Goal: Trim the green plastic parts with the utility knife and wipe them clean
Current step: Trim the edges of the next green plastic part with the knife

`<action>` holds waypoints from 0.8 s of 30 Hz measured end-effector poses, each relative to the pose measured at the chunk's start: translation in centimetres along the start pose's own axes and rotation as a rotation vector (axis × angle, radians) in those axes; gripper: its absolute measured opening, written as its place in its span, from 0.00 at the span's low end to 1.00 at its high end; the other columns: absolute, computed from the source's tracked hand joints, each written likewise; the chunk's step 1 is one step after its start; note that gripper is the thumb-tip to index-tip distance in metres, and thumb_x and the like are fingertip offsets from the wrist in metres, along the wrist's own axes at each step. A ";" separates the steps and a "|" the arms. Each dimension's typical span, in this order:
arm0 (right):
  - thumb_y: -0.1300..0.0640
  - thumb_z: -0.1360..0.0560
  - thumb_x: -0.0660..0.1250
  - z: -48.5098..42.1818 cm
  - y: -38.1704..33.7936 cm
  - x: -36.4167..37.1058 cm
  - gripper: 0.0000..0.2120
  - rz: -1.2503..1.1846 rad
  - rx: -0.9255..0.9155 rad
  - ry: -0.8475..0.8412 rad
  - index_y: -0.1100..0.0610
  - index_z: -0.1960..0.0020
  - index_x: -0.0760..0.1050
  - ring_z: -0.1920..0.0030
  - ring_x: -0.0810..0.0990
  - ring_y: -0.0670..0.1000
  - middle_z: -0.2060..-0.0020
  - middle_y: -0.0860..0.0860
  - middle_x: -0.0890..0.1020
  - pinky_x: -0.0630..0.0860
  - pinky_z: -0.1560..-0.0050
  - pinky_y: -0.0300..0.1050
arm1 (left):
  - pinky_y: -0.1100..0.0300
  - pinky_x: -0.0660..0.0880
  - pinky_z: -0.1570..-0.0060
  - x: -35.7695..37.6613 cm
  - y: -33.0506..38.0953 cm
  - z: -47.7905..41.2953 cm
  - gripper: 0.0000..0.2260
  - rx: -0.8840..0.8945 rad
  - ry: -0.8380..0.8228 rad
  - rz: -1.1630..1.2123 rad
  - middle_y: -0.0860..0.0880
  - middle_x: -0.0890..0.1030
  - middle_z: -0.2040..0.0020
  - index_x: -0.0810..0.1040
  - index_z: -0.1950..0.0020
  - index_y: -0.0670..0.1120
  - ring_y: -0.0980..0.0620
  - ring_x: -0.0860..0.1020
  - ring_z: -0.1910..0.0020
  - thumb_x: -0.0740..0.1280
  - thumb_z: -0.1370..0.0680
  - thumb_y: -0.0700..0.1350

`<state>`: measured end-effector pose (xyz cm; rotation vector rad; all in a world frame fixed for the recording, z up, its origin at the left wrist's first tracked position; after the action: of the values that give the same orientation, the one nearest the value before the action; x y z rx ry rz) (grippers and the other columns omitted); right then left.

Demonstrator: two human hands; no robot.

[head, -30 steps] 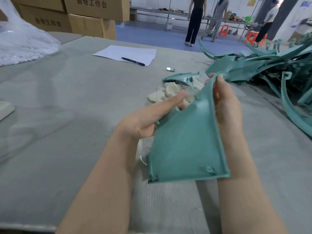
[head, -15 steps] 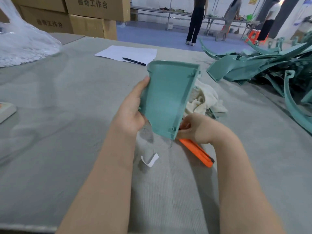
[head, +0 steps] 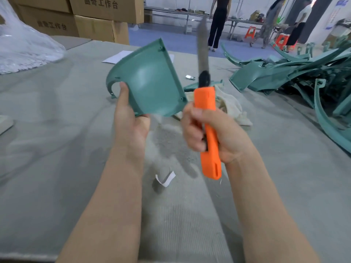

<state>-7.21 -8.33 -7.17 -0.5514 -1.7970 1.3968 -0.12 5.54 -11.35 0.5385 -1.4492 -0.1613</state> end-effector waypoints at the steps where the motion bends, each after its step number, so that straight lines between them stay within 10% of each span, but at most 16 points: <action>1: 0.61 0.32 0.67 0.3 0.9 1.9 0.05 -0.012 0.069 -0.149 0.60 0.59 0.72 0.75 0.77 0.49 0.72 0.52 0.78 0.74 0.74 0.37 | 0.56 0.78 0.44 0.4 -0.5 0.2 0.16 -0.039 -0.017 -0.044 0.46 0.82 0.42 0.78 0.37 0.44 0.53 0.81 0.46 0.62 0.19 0.52; 5: 0.66 0.26 0.64 1.2 5.6 6.9 0.05 0.269 0.341 -0.596 0.61 0.52 0.76 0.48 0.83 0.63 0.50 0.70 0.80 0.81 0.50 0.52 | 0.59 0.81 0.60 0.5 -0.5 0.2 0.12 0.036 0.006 -0.026 0.48 0.86 0.57 0.81 0.48 0.43 0.53 0.84 0.59 0.60 0.18 0.46; 10: 0.68 0.26 0.65 -1.9 1.9 0.3 0.07 0.326 -0.041 0.135 0.57 0.57 0.77 0.46 0.79 0.55 0.46 0.62 0.82 0.73 0.36 0.58 | 0.46 0.76 0.41 0.1 -0.1 0.4 0.18 -0.037 -0.022 -0.066 0.40 0.82 0.42 0.80 0.43 0.40 0.43 0.81 0.43 0.59 0.18 0.53; 15: 0.61 0.28 0.64 -0.9 -1.2 -2.5 0.04 0.167 -0.269 0.300 0.56 0.61 0.76 0.76 0.74 0.48 0.68 0.52 0.81 0.71 0.73 0.37 | 0.56 0.79 0.48 0.7 0.9 0.2 0.12 0.118 0.078 -0.084 0.46 0.82 0.46 0.76 0.38 0.41 0.51 0.81 0.49 0.61 0.18 0.45; 18: 0.56 0.26 0.67 0.9 -3.1 -5.4 0.06 0.271 -0.446 0.695 0.51 0.62 0.76 0.76 0.69 0.46 0.68 0.48 0.79 0.67 0.74 0.37 | 0.58 0.79 0.55 0.5 1.2 0.5 0.04 0.186 0.125 -0.372 0.50 0.83 0.55 0.77 0.48 0.46 0.55 0.82 0.57 0.64 0.19 0.45; 24: 0.54 0.24 0.69 2.6 -3.5 -9.5 0.02 0.625 -0.277 0.951 0.48 0.53 0.76 0.67 0.70 0.47 0.67 0.47 0.75 0.71 0.59 0.45 | 0.44 0.75 0.41 3.0 -1.0 1.6 0.05 0.103 -0.130 -0.997 0.38 0.81 0.47 0.79 0.51 0.52 0.41 0.80 0.49 0.72 0.25 0.48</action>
<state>-3.08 -17.96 -7.11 -1.6970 -1.0430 0.9469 -1.07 3.04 -9.06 1.3222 -1.2004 -0.9218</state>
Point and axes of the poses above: each hand's wrist, its own z-axis away from the middle knuckle, its own x-axis out of the palm, y = z × x, the point moved 7 cm from there along -z, towards the middle knuckle
